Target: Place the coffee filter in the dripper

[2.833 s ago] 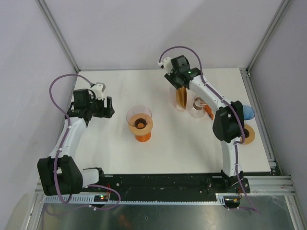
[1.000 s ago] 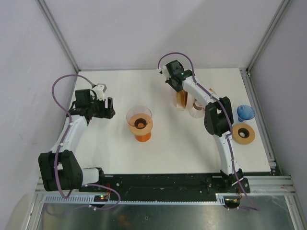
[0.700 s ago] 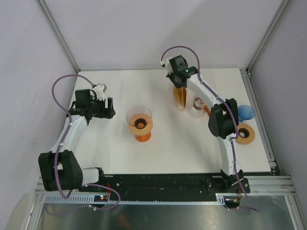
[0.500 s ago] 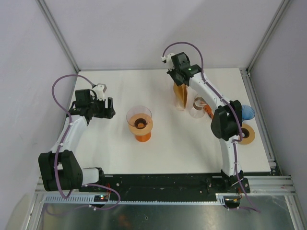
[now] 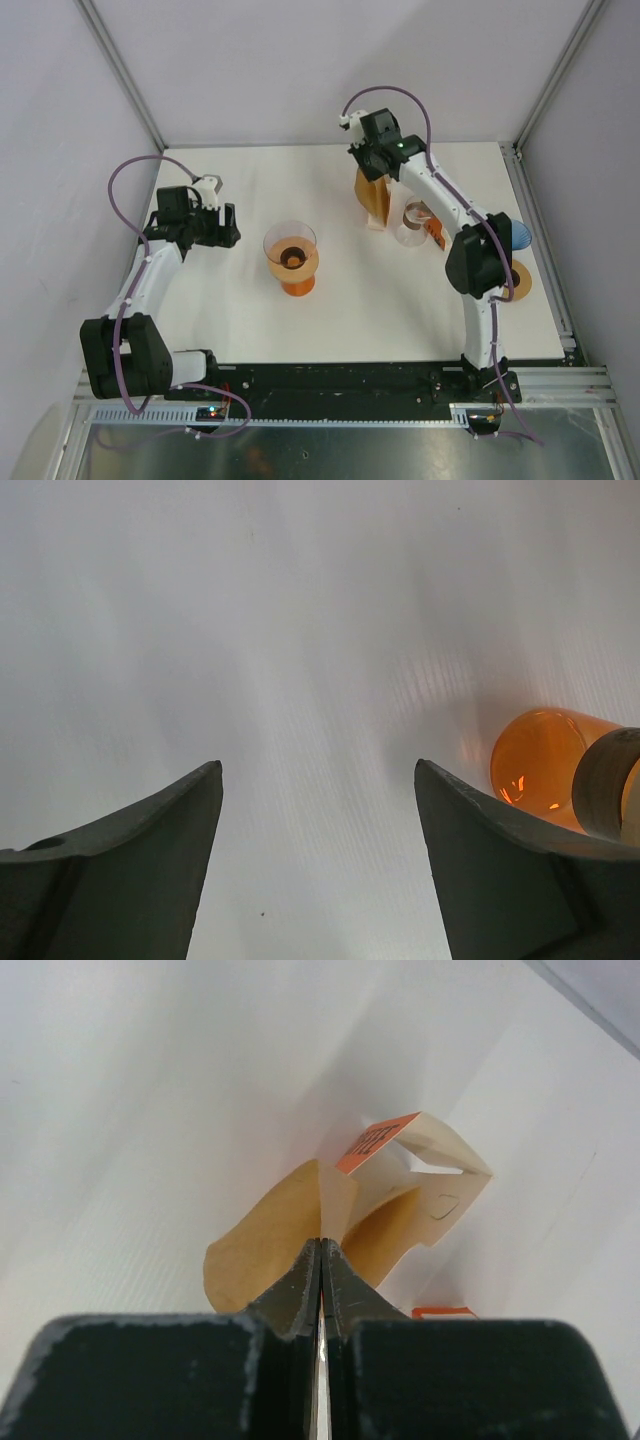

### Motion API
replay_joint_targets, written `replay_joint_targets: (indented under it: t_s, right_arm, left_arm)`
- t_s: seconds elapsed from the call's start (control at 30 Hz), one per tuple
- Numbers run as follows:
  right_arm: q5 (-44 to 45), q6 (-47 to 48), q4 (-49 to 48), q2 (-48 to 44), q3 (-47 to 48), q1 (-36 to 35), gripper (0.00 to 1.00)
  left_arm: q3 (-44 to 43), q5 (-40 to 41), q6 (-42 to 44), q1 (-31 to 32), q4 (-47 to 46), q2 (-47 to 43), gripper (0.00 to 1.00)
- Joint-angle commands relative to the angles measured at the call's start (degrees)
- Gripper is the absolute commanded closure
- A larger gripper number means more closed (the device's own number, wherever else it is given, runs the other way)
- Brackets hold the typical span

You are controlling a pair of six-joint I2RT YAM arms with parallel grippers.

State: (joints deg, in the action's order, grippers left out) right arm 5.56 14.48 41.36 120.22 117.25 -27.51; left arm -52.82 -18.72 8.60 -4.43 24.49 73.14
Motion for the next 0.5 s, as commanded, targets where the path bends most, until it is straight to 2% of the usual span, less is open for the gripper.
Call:
replay_joint_targets:
  t_s: [0.0,0.3,0.47]
  right_arm:
    - [-3.9,-4.0,-1.5,-8.3,0.2,0.1,1.00]
    - [-3.3,-5.5,0.6,-14.9,-0.2,-1.5,1.00]
    - [-8.3,-7.4,2.6,-19.1,1.0,-2.9,1.00]
  left_arm:
    - [0.2,-1.3,0.4,-0.3,-1.7,-0.9,0.18]
    - [0.2,-1.3,0.6,-0.2,-1.6,-2.1,0.18]
    - [-0.9,-1.3,1.3,-0.3,-0.6,-3.9,0.18]
